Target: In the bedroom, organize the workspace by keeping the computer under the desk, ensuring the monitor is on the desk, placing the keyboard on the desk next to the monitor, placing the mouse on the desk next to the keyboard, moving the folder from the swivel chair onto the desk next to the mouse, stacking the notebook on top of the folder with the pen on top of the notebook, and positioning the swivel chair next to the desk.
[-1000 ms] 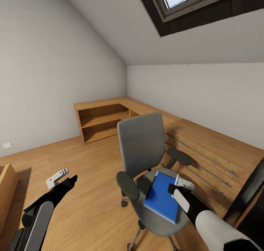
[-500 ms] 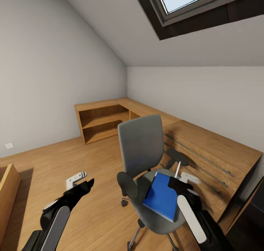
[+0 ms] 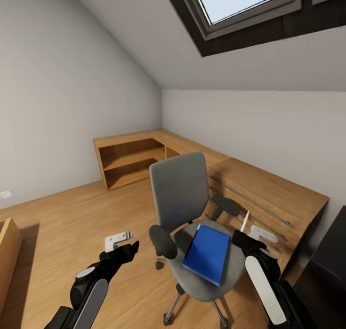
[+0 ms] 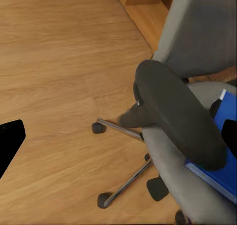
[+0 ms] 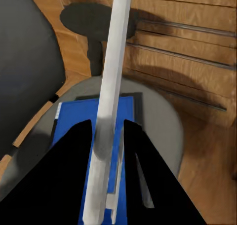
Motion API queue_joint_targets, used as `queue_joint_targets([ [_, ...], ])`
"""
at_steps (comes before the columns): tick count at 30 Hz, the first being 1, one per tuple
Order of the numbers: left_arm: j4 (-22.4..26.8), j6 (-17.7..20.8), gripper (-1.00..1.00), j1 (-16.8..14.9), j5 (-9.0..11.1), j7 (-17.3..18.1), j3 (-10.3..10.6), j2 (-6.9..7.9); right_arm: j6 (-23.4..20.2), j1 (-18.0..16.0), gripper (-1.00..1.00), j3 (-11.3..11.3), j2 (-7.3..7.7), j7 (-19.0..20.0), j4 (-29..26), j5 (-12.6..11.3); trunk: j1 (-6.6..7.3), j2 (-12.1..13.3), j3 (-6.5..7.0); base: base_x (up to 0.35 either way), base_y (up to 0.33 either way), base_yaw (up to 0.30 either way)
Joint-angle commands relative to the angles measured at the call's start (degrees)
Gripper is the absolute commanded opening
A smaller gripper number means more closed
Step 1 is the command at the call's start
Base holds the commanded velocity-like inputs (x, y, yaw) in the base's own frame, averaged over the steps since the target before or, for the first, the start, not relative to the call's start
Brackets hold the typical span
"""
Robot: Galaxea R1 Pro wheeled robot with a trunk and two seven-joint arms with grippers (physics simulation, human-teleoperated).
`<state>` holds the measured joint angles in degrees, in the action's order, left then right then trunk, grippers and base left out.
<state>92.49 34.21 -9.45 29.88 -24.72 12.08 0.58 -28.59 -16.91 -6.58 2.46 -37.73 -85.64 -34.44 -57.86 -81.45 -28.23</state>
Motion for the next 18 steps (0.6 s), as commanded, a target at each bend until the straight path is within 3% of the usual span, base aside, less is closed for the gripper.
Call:
queue_joint_targets([
  [1,0.08,0.08,1.00,-0.04,0.61,-0.59,0.11,0.03,-0.10,-0.06,-1.00,0.08,0.06,-0.41,-0.06,-0.50,0.23,0.38,0.12,-0.009,-0.001,-0.265],
  [5,-0.04,0.15,1.00,-0.04,0.67,-0.59,0.49,-0.02,-0.21,-0.05,-1.00,3.62,0.01,-0.39,-0.11,-0.60,0.23,0.38,0.11,-0.002,0.000,-0.115],
  [11,-0.53,0.15,1.00,-0.04,0.69,-0.59,1.34,0.09,-0.23,-0.05,-1.00,5.15,0.00,-0.41,-0.14,-0.64,0.23,0.38,0.10,0.013,-0.025,-0.012],
  [18,-0.79,0.15,1.00,-0.04,0.70,-0.59,1.51,0.04,-0.24,-0.05,-1.00,6.89,0.00,-0.42,-0.15,-0.63,0.23,0.38,0.10,0.117,-0.236,-0.052],
])
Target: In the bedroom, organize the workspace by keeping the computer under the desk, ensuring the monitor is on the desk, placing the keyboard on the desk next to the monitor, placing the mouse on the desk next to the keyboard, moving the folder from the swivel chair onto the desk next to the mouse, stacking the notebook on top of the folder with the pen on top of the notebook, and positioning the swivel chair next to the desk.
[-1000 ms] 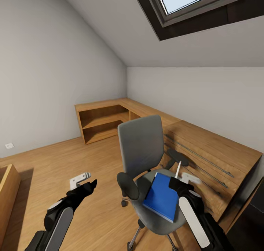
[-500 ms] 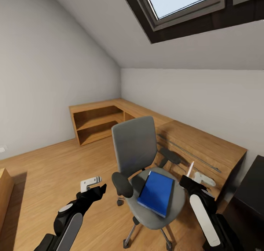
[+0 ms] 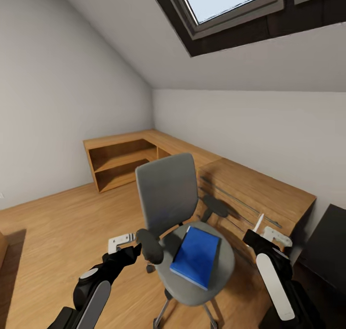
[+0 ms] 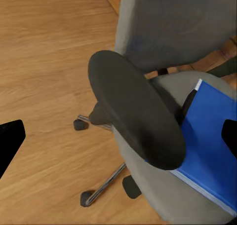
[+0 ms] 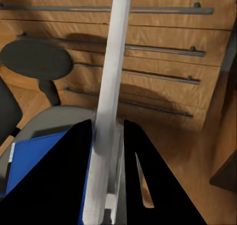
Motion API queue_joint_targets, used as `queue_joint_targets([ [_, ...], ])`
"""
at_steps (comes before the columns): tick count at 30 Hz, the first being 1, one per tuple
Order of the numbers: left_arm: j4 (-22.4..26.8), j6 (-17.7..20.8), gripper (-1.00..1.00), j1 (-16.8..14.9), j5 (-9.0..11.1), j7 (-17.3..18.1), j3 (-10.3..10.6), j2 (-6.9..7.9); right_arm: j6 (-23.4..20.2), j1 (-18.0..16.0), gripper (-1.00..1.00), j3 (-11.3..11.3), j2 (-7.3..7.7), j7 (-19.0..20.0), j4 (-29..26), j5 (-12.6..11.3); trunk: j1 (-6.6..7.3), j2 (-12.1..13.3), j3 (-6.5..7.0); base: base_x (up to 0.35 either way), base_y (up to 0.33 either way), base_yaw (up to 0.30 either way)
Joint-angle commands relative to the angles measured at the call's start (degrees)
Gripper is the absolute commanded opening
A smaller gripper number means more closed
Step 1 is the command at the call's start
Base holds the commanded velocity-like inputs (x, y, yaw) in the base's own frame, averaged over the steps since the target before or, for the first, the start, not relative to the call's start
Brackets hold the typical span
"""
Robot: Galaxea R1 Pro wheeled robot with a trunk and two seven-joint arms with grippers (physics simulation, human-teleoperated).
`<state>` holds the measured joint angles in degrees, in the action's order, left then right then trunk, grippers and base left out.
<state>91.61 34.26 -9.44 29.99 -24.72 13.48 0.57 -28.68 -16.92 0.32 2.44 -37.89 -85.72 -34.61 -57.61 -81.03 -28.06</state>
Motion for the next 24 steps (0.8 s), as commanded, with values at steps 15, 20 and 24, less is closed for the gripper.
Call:
queue_joint_targets([
  [15,-0.32,0.10,1.00,-0.05,0.60,-0.60,2.30,0.08,-0.19,-0.04,-1.00,4.11,0.02,-0.25,-0.06,-0.49,-0.01,-0.04,-0.06,0.123,-0.278,-0.241],
  [20,-0.37,0.10,1.00,-0.05,0.60,-0.60,2.78,0.12,-0.23,-0.04,-1.00,4.98,0.07,-0.25,-0.06,-0.48,-0.01,-0.04,-0.06,0.017,-0.062,-0.260],
  [24,-0.38,0.10,1.00,-0.05,0.60,-0.60,2.88,0.13,-0.23,-0.04,-1.00,5.15,0.08,-0.25,-0.01,-0.43,-0.01,-0.04,-0.06,0.004,-0.014,-0.263],
])
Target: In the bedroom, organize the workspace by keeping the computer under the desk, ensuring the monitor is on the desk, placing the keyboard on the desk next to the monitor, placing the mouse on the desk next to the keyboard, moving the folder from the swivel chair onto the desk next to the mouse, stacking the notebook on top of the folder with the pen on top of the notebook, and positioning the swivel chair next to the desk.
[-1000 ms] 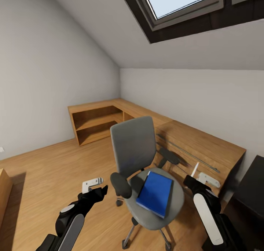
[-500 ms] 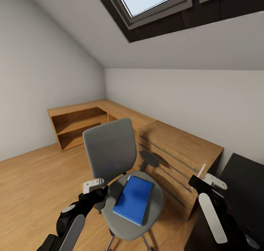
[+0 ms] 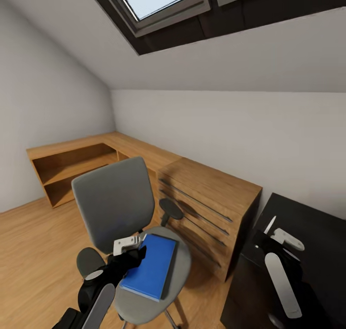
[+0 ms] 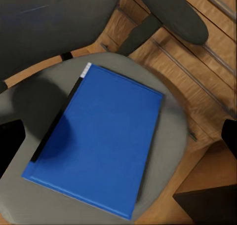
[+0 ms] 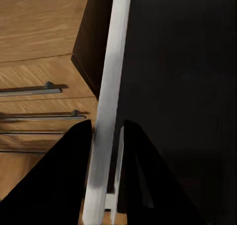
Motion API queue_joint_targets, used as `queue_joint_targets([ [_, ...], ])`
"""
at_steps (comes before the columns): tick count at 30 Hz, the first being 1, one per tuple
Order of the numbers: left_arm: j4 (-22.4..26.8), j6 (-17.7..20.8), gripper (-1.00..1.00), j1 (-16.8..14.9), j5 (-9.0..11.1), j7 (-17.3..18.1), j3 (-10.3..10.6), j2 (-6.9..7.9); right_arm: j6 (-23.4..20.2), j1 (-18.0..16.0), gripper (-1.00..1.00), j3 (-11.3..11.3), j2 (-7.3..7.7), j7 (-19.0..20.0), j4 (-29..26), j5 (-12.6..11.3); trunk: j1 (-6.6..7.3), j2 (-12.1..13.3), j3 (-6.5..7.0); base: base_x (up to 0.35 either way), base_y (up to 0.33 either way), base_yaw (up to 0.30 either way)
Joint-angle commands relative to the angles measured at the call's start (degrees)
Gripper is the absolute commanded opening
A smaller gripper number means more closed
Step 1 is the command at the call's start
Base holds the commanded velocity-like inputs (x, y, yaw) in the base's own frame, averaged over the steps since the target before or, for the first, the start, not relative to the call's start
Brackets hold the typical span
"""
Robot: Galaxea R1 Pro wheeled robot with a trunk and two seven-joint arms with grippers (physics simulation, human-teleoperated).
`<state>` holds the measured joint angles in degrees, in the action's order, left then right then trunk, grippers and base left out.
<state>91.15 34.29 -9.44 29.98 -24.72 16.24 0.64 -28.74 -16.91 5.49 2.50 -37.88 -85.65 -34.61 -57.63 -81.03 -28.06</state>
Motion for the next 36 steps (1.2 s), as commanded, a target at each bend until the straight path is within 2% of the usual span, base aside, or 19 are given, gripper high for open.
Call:
queue_joint_targets([
  [1,0.08,0.07,1.00,-0.05,0.61,-0.59,0.13,0.06,-0.17,-0.05,-1.00,0.01,0.03,-0.27,-0.06,-0.41,0.00,-0.04,-0.06,0.001,-0.005,-0.265],
  [6,0.23,0.06,1.00,-0.05,0.61,-0.52,0.18,0.03,-0.12,-0.05,-1.00,0.05,0.05,-0.12,0.41,-0.17,0.00,-0.04,-0.06,0.000,-0.001,-0.141],
  [9,0.25,-0.01,1.00,-0.05,0.67,-0.59,0.19,-0.02,0.26,-0.10,-1.00,0.12,1.99,0.52,4.17,-0.30,0.00,-0.04,-0.06,0.000,0.000,-0.003],
  [14,0.25,-0.01,1.00,-0.05,0.69,-0.59,0.35,-0.05,1.27,-0.13,-1.00,0.13,3.75,1.00,5.56,-0.12,0.00,-0.04,-0.06,0.000,0.000,0.000],
  [17,0.25,-0.01,1.00,-0.05,0.66,-0.59,1.56,-0.04,2.49,-0.20,-1.00,0.13,5.02,1.08,7.53,-0.10,0.00,-0.04,-0.06,0.000,0.000,0.000],
  [18,0.25,-0.01,1.00,-0.05,0.64,-0.59,2.76,0.01,2.99,-0.32,-1.00,0.13,6.02,1.11,9.44,-0.18,0.00,-0.04,-0.06,0.000,0.000,0.000],
  [21,0.23,-0.01,1.00,-0.05,0.61,-0.59,4.09,0.03,3.43,-0.96,-1.00,0.13,7.66,1.19,14.35,-0.23,0.00,-0.04,-0.06,0.000,0.000,0.000],
  [23,0.22,-0.01,1.00,-0.05,0.61,-0.59,5.62,0.07,3.52,-3.83,-1.00,0.13,9.08,1.29,20.13,-0.33,0.00,-0.04,-0.06,0.000,0.000,0.000],
  [25,0.20,-0.03,1.00,-0.05,0.61,-0.59,5.89,0.11,3.55,-5.22,-1.00,0.13,9.28,1.87,22.44,-0.26,0.00,-0.04,-0.06,0.000,0.000,0.000],
  [29,0.14,-0.19,1.00,-0.05,0.61,-0.59,6.14,0.14,3.60,-9.13,-1.00,0.13,11.14,7.45,30.97,-0.20,0.00,-0.04,-0.06,0.142,0.000,0.000],
  [33,0.07,-0.19,1.00,-0.05,0.65,-0.59,6.33,0.15,3.60,-10.84,-1.00,0.13,11.59,9.04,34.68,-0.27,0.00,-0.04,-0.06,0.159,0.000,0.000],
  [34,0.01,-0.19,1.00,-0.05,0.67,-0.62,6.79,0.15,3.40,-11.96,-1.00,0.13,11.76,11.16,37.10,-0.40,0.00,-0.04,-0.06,0.023,0.000,0.000],
  [36,0.00,-0.18,1.00,-0.05,0.69,-0.60,6.96,0.15,3.18,-12.46,-1.00,0.10,11.80,12.83,38.24,-0.44,0.00,-0.04,-0.06,0.011,0.000,0.000],
])
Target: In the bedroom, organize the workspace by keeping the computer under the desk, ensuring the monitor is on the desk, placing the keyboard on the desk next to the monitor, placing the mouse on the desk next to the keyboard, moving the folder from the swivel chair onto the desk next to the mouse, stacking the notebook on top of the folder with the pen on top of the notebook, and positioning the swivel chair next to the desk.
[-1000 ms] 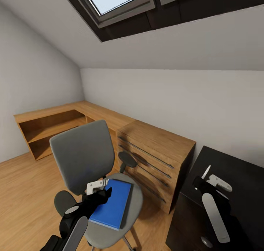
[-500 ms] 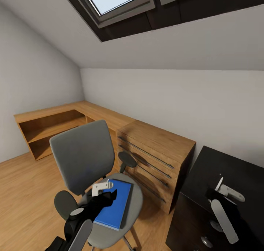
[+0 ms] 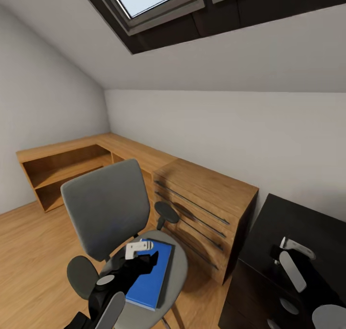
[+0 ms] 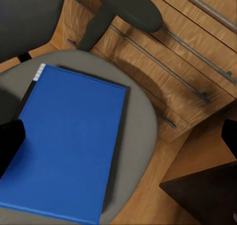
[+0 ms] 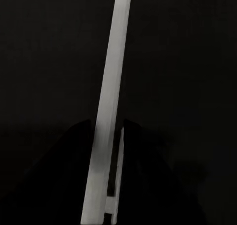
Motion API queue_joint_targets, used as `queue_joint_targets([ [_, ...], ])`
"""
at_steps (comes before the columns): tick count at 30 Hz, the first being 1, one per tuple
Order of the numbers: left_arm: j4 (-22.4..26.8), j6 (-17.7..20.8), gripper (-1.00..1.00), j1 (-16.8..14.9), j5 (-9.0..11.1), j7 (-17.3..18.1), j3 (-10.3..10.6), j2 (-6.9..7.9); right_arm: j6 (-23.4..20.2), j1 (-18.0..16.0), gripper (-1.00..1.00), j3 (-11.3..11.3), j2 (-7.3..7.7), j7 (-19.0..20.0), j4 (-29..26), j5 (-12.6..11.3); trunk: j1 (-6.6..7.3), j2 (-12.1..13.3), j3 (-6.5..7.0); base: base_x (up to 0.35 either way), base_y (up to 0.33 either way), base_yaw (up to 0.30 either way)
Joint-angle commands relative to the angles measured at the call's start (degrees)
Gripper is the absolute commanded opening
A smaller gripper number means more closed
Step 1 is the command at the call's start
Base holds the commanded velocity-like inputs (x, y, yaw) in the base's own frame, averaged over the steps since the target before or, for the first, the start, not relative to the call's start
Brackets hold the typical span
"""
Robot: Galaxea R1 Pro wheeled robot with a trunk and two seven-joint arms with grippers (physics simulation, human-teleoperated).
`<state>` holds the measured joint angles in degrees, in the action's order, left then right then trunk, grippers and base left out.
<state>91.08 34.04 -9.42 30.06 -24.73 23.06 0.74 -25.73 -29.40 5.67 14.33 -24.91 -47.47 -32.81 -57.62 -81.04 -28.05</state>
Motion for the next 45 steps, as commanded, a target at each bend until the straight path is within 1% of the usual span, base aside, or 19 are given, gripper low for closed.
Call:
queue_joint_targets([
  [1,0.06,0.10,1.00,-0.08,0.61,-0.59,0.21,0.05,0.09,-0.17,-1.00,-0.12,-0.13,0.66,0.51,-2.28,-0.01,-0.03,-0.08,0.002,0.000,0.000],
  [7,0.01,0.19,1.00,-0.08,0.64,-0.59,0.23,0.00,0.07,-0.21,-1.00,-0.37,-0.29,0.85,0.58,-2.35,-0.01,-0.03,-0.08,0.000,0.000,0.000],
  [8,-0.03,0.21,1.00,-0.08,0.66,-0.59,0.23,-0.01,0.07,-0.22,1.00,-0.41,-0.31,0.84,0.57,-2.35,-0.01,-0.03,-0.08,0.000,0.000,0.000],
  [13,-0.21,0.23,1.00,-0.08,0.70,-0.59,0.23,-0.09,0.07,-0.22,1.00,-0.48,-0.30,0.79,0.49,-2.34,-0.01,-0.03,-0.08,0.000,0.000,0.000],
  [17,-0.76,0.17,1.00,-0.08,0.68,-0.81,0.25,-0.18,0.07,-0.22,1.00,-0.48,-0.27,0.98,0.46,-2.34,0.87,1.58,0.64,0.000,0.000,0.000],
  [21,-1.03,0.15,1.00,-0.08,0.76,-2.90,0.31,-0.21,0.07,-0.22,1.00,-0.40,-0.27,1.08,0.42,-2.34,1.75,3.18,1.36,0.000,0.000,0.000],
  [24,-1.07,0.15,1.00,-0.08,0.78,-3.40,0.32,-0.21,0.10,-0.22,1.00,-0.25,-0.27,1.06,0.17,-2.34,2.41,4.39,1.90,0.000,0.000,0.000],
  [29,-1.08,0.16,1.00,-0.08,0.78,-3.53,0.44,-0.26,0.29,-0.22,1.00,-0.16,-0.30,1.02,-1.15,-2.31,3.51,6.39,2.80,0.000,0.000,0.000],
  [32,-1.08,0.15,1.00,-0.08,0.78,-3.57,0.92,-0.27,0.43,-0.22,1.00,-0.23,-0.47,0.92,-2.67,-2.32,4.17,7.59,3.34,0.000,0.000,0.000],
  [35,-1.10,0.15,1.00,-0.08,0.79,-3.58,1.19,-0.26,0.47,-0.20,1.00,-0.28,-1.15,0.77,-3.97,-2.28,4.83,8.80,3.87,0.000,0.000,0.000],
  [38,-1.10,0.16,1.00,-0.08,0.80,-3.58,1.27,-0.24,0.38,-0.15,1.00,-0.26,-2.39,0.52,-6.50,-2.11,5.48,10.00,4.41,0.000,0.000,0.021],
  [39,-1.10,0.15,1.00,-0.08,0.84,-3.59,1.28,-0.23,0.36,-0.10,1.00,-0.28,-3.06,0.32,-7.52,-1.97,5.70,10.40,4.59,0.000,0.000,0.159],
  [40,-1.11,0.15,1.00,-0.08,0.89,-3.58,1.28,-0.22,0.33,-0.06,1.00,-0.33,-4.27,-1.02,-8.23,-1.85,5.92,10.80,4.77,0.000,0.000,0.228],
  [41,-1.13,0.15,1.00,-0.08,0.91,-3.58,1.28,-0.22,0.33,-0.06,1.00,-0.38,-4.88,-2.01,-8.43,-1.79,6.14,11.20,4.95,0.000,0.000,0.246],
  [42,-1.14,0.15,1.00,-0.08,0.92,-3.60,1.28,-0.22,0.33,-0.05,1.00,-0.42,-5.17,-2.48,-8.50,-1.76,6.36,11.60,5.13,0.000,0.000,0.252],
  [44,-1.34,0.15,1.00,-0.08,0.95,-3.64,1.28,-0.21,0.33,-0.05,1.00,-0.91,-6.23,-3.83,-8.66,-1.64,6.80,12.41,5.49,0.000,0.000,0.264],
  [45,-1.37,0.15,1.00,-0.08,0.95,-3.64,1.28,-0.21,0.33,-0.05,1.00,-1.20,-6.48,-4.02,-8.67,-1.55,7.02,12.81,5.67,0.000,0.000,0.269],
])
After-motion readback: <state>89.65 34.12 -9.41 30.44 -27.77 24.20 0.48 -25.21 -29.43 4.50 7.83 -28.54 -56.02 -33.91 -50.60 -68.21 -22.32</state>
